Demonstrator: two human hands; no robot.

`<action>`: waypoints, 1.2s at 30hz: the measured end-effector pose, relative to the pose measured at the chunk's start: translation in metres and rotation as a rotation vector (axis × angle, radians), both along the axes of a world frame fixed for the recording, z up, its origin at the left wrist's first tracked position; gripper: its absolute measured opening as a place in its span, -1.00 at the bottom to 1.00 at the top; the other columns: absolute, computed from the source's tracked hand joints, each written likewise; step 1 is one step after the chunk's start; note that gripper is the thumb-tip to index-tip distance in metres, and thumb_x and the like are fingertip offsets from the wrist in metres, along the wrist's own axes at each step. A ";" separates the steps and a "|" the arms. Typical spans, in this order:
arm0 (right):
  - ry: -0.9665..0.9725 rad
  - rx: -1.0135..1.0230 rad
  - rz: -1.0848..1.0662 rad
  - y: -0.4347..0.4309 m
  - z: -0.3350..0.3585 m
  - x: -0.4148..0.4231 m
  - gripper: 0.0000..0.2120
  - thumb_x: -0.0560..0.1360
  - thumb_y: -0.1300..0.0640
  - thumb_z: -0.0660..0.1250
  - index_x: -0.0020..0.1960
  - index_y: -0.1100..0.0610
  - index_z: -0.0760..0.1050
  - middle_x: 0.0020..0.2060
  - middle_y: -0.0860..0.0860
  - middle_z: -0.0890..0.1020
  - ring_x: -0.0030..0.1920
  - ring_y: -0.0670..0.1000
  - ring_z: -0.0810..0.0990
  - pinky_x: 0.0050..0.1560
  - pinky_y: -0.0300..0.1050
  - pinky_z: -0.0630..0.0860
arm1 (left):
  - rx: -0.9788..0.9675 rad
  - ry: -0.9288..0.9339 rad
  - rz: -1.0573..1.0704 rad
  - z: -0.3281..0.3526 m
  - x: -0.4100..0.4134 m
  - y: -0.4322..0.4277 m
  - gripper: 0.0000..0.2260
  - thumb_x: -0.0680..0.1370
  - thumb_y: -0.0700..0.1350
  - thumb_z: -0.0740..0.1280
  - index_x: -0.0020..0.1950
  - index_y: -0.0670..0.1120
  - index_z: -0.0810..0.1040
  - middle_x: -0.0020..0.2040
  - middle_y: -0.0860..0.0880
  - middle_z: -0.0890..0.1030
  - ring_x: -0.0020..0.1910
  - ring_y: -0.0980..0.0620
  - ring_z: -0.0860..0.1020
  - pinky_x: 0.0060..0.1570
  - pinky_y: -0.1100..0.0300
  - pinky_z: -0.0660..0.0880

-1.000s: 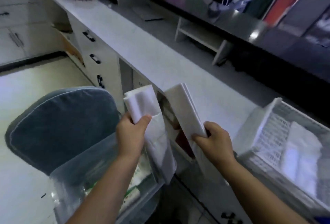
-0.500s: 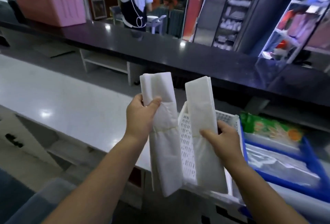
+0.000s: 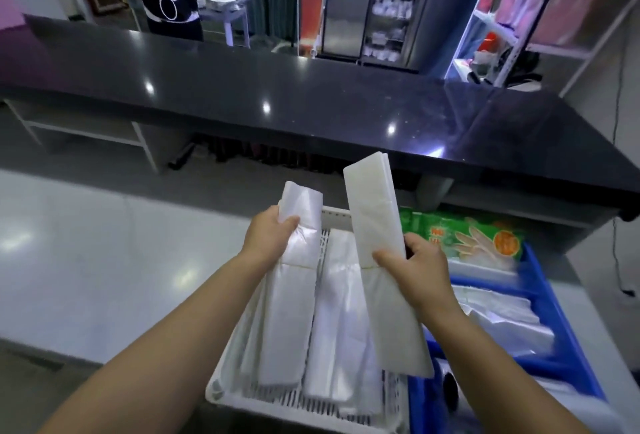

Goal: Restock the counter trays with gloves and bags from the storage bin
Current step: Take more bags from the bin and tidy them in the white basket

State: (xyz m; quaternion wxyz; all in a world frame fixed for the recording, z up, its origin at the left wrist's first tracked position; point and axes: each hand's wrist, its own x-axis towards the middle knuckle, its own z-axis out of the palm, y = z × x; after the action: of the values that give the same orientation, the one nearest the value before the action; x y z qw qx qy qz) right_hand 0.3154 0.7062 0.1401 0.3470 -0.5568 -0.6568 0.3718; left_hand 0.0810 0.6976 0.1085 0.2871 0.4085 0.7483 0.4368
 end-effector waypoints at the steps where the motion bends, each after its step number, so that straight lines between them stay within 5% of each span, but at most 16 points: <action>1: -0.005 -0.009 -0.007 0.001 -0.002 0.000 -0.91 0.31 0.09 0.44 -0.25 0.03 0.53 -0.34 -0.09 0.61 -0.34 -0.09 0.59 -0.45 -0.24 0.45 | -0.046 0.037 -0.038 -0.003 -0.001 0.001 -0.87 0.52 -0.04 0.28 -0.09 -0.09 0.51 -0.21 -0.02 0.57 -0.20 -0.07 0.55 -0.31 0.14 0.42; 6: -0.025 -0.049 -0.020 0.000 -0.004 -0.013 -0.91 0.31 0.05 0.43 -0.23 0.00 0.54 -0.33 -0.08 0.62 -0.32 -0.05 0.61 -0.43 -0.17 0.52 | -0.188 0.327 -0.160 -0.010 -0.003 0.000 -0.75 0.54 -0.04 0.25 0.15 -0.14 0.44 -0.10 -0.14 0.57 -0.20 -0.11 0.52 -0.27 0.07 0.41; 9: -0.080 -0.057 -0.033 -0.002 -0.003 -0.024 -0.91 0.30 0.05 0.41 -0.23 0.04 0.54 -0.33 -0.05 0.63 -0.31 -0.01 0.62 -0.37 0.00 0.60 | -0.124 0.711 -0.242 -0.015 -0.003 -0.003 -0.46 0.49 -0.14 0.32 0.42 -0.07 0.19 0.21 -0.09 0.48 0.10 -0.13 0.46 -0.02 0.07 0.39; 11: -0.113 -0.059 -0.049 -0.003 -0.005 -0.032 -0.91 0.30 0.06 0.40 -0.25 0.06 0.54 -0.35 -0.02 0.63 -0.31 0.02 0.62 -0.31 0.08 0.61 | -0.095 0.943 -0.360 -0.023 -0.006 -0.009 -0.46 0.47 -0.17 0.33 0.41 -0.08 0.23 0.32 -0.06 0.41 0.27 -0.09 0.36 0.20 0.08 0.28; 15: -0.168 -0.093 -0.058 -0.010 -0.012 -0.048 -0.85 0.30 0.04 0.39 -0.18 0.09 0.56 -0.31 -0.03 0.65 -0.28 0.03 0.63 -0.23 0.10 0.63 | -0.227 1.126 -0.589 -0.030 -0.016 -0.022 -0.71 0.45 -0.24 0.21 0.15 -0.06 0.50 0.15 -0.04 0.55 0.20 -0.06 0.44 0.35 0.10 0.15; 18: -0.214 -0.080 -0.076 -0.016 -0.017 -0.057 -0.87 0.29 0.03 0.37 -0.25 0.09 0.53 -0.37 -0.04 0.62 -0.33 -0.01 0.59 -0.31 -0.01 0.60 | -0.136 0.939 -0.537 -0.023 -0.014 -0.031 -0.76 0.49 -0.16 0.22 0.10 -0.02 0.58 0.08 0.00 0.61 0.17 -0.04 0.48 0.24 0.12 0.27; 21: -0.328 0.068 -0.061 -0.025 -0.019 -0.066 -0.75 0.32 0.01 0.37 -0.41 0.04 0.34 -0.47 -0.05 0.48 -0.46 -0.15 0.42 -0.51 -0.20 0.30 | 0.049 0.272 -0.346 -0.003 0.006 -0.045 -0.78 0.53 0.01 0.25 0.13 0.05 0.56 0.02 0.12 0.63 -0.04 0.19 0.55 -0.05 0.29 0.45; 24: -0.390 0.195 0.095 -0.039 -0.023 -0.078 -0.82 0.44 -0.03 0.33 -0.29 -0.01 0.43 -0.32 -0.10 0.48 -0.38 -0.15 0.40 -0.40 -0.25 0.25 | 0.012 -0.123 -0.276 0.006 0.023 -0.050 -0.72 0.51 0.14 0.25 0.15 0.04 0.46 -0.06 0.16 0.58 -0.12 0.28 0.54 -0.21 0.38 0.44; 27: -0.375 0.164 0.317 -0.054 -0.032 -0.085 -0.85 0.50 0.00 0.29 0.01 0.01 0.53 -0.06 -0.14 0.52 -0.20 -0.16 0.48 -0.22 -0.20 0.37 | -0.037 -0.175 -0.180 0.004 0.022 -0.052 -0.69 0.45 0.17 0.31 0.06 0.00 0.41 -0.07 0.09 0.58 -0.13 0.14 0.58 -0.16 0.18 0.52; 30: -0.335 0.079 0.446 -0.059 -0.038 -0.083 -0.80 0.53 0.14 0.26 0.10 0.04 0.58 0.08 -0.14 0.57 -0.02 -0.13 0.55 -0.01 -0.19 0.49 | -0.110 -0.132 -0.162 -0.007 0.018 -0.054 -0.57 0.45 0.05 0.33 0.27 -0.04 0.35 0.02 0.04 0.54 -0.05 0.04 0.58 -0.05 0.14 0.53; 36: -0.177 -0.058 0.206 -0.057 -0.050 -0.059 -0.69 0.44 0.32 0.30 -0.22 -0.10 0.60 -0.25 -0.14 0.67 -0.16 -0.19 0.61 -0.06 -0.20 0.55 | -0.211 -0.011 -0.214 -0.021 0.021 -0.050 -0.55 0.44 -0.10 0.32 0.29 -0.10 0.30 -0.19 0.09 0.49 -0.21 0.08 0.51 -0.31 0.23 0.41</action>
State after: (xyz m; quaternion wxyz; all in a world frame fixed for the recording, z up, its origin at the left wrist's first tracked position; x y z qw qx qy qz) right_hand 0.2561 0.6491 0.0900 0.2316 -0.5269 -0.7274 0.3738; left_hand 0.1016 0.6477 0.0876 0.3776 0.4510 0.7406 0.3248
